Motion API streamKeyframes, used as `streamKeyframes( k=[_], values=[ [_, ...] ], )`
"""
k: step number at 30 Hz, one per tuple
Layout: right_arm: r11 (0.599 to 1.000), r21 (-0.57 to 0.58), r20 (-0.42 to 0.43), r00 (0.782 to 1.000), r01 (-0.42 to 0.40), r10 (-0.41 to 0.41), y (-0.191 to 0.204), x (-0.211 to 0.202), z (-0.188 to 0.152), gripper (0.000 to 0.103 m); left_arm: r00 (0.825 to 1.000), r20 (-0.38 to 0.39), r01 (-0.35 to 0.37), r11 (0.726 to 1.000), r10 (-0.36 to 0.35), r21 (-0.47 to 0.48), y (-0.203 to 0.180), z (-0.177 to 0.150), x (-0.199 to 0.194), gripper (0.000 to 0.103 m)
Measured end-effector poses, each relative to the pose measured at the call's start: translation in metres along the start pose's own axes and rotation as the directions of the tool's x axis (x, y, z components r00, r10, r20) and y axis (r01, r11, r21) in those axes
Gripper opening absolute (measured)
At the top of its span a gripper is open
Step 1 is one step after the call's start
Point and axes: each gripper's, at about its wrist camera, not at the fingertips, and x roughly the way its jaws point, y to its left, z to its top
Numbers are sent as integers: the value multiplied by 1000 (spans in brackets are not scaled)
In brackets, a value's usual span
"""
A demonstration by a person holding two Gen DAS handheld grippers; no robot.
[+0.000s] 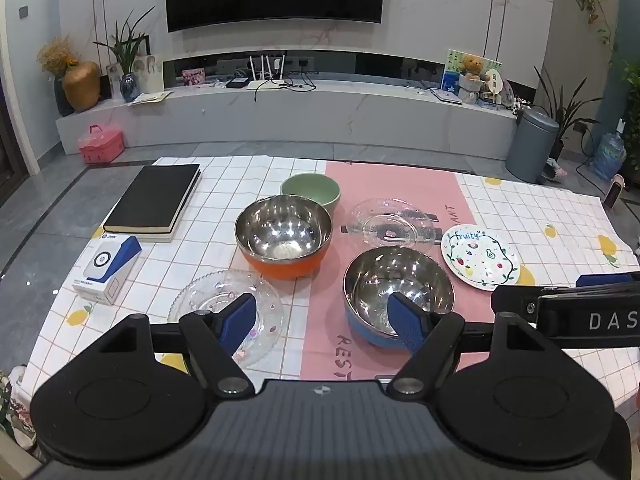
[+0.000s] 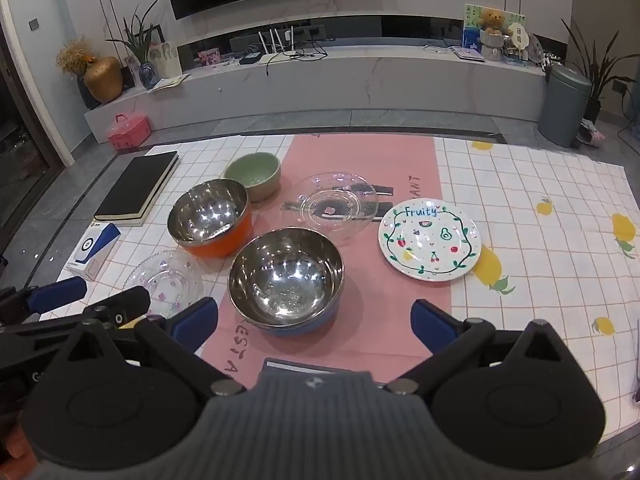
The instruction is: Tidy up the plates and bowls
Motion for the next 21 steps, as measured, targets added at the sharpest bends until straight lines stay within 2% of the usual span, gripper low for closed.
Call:
streamKeyframes(
  k=[4,7,11,21],
  values=[
    [1000,2,-2,1000,-1,1,0,-2,0,100,1000,17,14,1000,-13,-26,7,-3,-5,85],
    [1000,5,-7,1000,-4,4,-1,-3,1,100,1000,-11,10,1000,-10,-24,7,0,-4,81],
    [1000,6,-12,1000,-8,8,-3,-3,-1,100,1000,-11,27,999,-27,-19,8,-3,-5,78],
    [1000,6,-14,1000,-3,3,-1,-3,1,100,1000,-18,18,1000,-18,-5,0,-1,-4,78]
  ],
)
